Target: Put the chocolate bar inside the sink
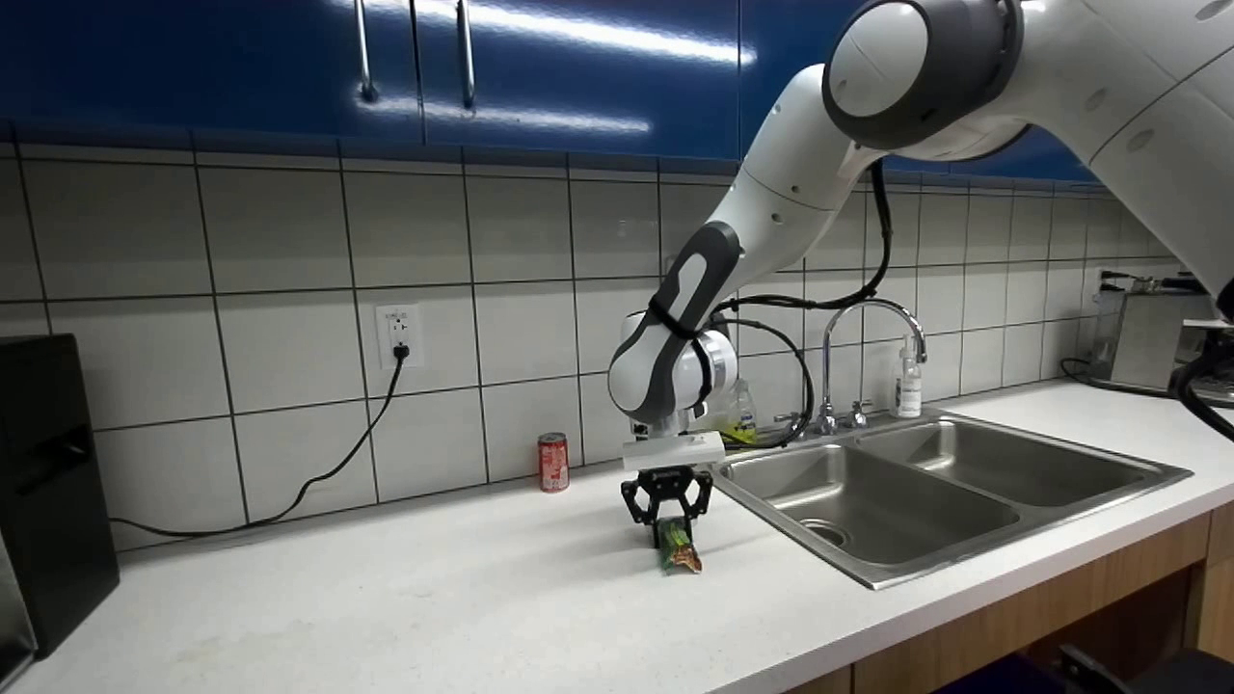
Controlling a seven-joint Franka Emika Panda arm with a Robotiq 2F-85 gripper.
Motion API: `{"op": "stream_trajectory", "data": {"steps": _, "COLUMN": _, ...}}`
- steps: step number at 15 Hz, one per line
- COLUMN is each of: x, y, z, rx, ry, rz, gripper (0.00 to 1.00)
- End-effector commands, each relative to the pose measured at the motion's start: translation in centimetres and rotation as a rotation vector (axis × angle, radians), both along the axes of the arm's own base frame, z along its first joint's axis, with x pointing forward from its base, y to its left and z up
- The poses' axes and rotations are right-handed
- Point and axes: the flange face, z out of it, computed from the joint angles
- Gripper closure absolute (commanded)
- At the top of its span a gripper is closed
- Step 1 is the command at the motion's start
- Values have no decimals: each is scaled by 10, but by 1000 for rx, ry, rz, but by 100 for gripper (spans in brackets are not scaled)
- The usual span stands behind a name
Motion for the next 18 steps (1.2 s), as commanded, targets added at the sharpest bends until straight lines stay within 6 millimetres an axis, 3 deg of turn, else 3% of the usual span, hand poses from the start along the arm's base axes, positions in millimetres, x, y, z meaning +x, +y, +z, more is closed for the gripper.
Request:
{"op": "stream_trajectory", "data": {"steps": 1, "x": 5, "y": 1, "z": 2, "rx": -6, "ry": -2, "rz": -23, "gripper": 81}}
{"op": "stream_trajectory", "data": {"steps": 2, "x": 4, "y": 0, "z": 2, "rx": -6, "ry": -2, "rz": -23, "gripper": 85}}
{"op": "stream_trajectory", "data": {"steps": 8, "x": 1, "y": -3, "z": 13, "rx": -4, "ry": -4, "rz": -35, "gripper": 85}}
{"op": "stream_trajectory", "data": {"steps": 18, "x": -25, "y": -12, "z": 91, "rx": 26, "ry": -82, "rz": -67, "gripper": 85}}
